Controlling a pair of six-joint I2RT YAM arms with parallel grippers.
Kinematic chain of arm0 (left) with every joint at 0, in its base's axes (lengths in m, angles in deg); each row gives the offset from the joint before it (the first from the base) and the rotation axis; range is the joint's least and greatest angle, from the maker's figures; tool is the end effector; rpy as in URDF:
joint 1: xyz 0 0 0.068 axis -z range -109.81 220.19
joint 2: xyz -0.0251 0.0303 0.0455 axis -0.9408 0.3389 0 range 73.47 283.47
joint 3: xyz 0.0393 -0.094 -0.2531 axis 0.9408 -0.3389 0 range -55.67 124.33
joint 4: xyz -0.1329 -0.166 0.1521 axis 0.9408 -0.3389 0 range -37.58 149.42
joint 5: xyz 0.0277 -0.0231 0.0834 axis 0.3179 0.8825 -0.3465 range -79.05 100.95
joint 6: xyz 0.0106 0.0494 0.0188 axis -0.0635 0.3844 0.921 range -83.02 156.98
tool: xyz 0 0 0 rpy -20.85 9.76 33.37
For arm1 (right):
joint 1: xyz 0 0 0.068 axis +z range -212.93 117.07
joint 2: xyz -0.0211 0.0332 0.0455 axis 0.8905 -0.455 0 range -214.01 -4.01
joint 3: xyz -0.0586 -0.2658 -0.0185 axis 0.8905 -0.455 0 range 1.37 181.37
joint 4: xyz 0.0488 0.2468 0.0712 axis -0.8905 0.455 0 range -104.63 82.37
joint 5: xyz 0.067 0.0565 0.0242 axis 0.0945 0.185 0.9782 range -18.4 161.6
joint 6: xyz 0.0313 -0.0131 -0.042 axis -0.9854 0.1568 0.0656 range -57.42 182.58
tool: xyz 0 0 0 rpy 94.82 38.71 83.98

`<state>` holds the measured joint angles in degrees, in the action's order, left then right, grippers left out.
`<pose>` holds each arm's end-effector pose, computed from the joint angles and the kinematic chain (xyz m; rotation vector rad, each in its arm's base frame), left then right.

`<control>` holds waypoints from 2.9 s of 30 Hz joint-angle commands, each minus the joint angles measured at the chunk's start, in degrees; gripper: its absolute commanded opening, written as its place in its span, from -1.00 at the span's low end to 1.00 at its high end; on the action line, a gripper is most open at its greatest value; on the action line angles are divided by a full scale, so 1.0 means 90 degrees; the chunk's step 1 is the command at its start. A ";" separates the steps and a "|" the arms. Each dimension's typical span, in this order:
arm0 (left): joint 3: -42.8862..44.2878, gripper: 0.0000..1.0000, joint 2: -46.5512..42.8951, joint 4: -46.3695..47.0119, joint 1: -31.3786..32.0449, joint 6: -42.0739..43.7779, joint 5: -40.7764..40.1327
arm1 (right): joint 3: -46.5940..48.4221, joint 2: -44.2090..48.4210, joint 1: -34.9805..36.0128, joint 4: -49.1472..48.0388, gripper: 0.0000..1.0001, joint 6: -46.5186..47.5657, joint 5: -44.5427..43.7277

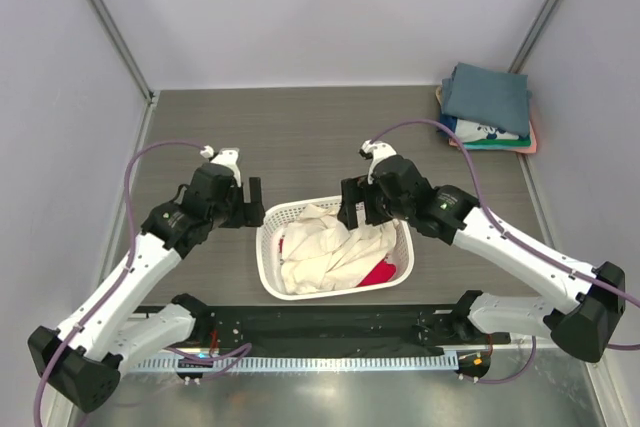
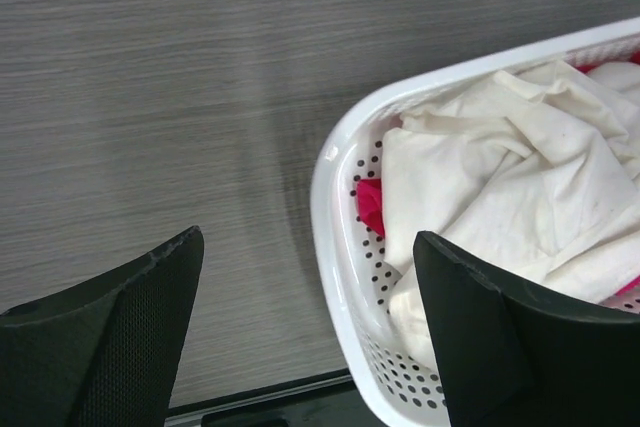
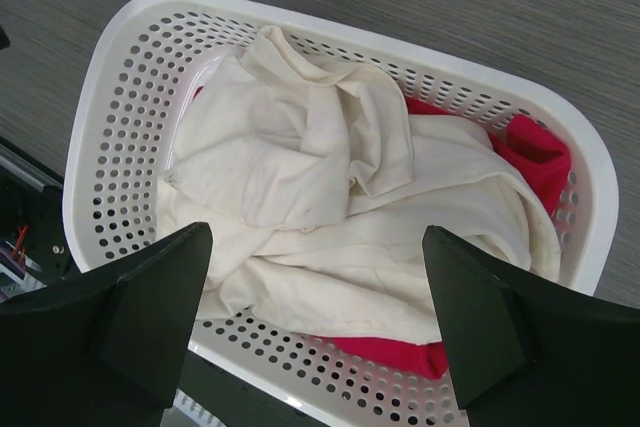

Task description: Fold and stack the t-shirts

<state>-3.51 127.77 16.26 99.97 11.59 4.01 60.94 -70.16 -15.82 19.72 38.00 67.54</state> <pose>0.1669 -0.0906 0.3011 0.0317 2.3776 -0.3249 0.1694 0.1787 0.3146 -0.4217 2.3112 0.5605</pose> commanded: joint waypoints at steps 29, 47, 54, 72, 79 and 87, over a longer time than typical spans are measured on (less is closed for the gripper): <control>-0.0141 0.80 -0.1532 0.0127 0.0002 -0.0206 -0.1279 | 0.2339 -0.3080 0.0244 -0.0117 -0.98 -0.0492 0.0314; -0.0171 0.80 -0.1444 0.0078 0.0002 -0.0294 -0.1388 | 0.5917 -0.3909 -0.2830 0.0521 -0.98 0.0516 -0.1835; -0.0229 0.80 -0.0821 0.0147 0.0002 -0.0333 -0.0503 | 0.3491 -0.3842 -0.3780 0.0130 0.70 0.0251 -0.0518; -0.0085 -0.99 0.2325 -0.0769 0.0373 -0.1535 -0.1082 | 0.1077 -0.2328 -0.3789 -0.0828 0.77 0.0192 0.0919; 0.0591 -0.99 0.2141 -0.1290 -0.2689 -0.0891 -0.0929 | 0.1047 -0.2767 -0.3780 -0.0936 0.76 -0.0013 0.1271; 0.1331 -1.00 0.2929 -0.0167 -0.6228 -0.1358 0.0633 | 0.0969 -0.2699 -0.3780 -0.0965 0.76 -0.0082 0.1427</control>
<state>4.47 151.58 10.34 47.49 2.72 5.09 69.60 -95.82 -49.68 13.18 38.15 78.84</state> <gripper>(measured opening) 0.130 0.883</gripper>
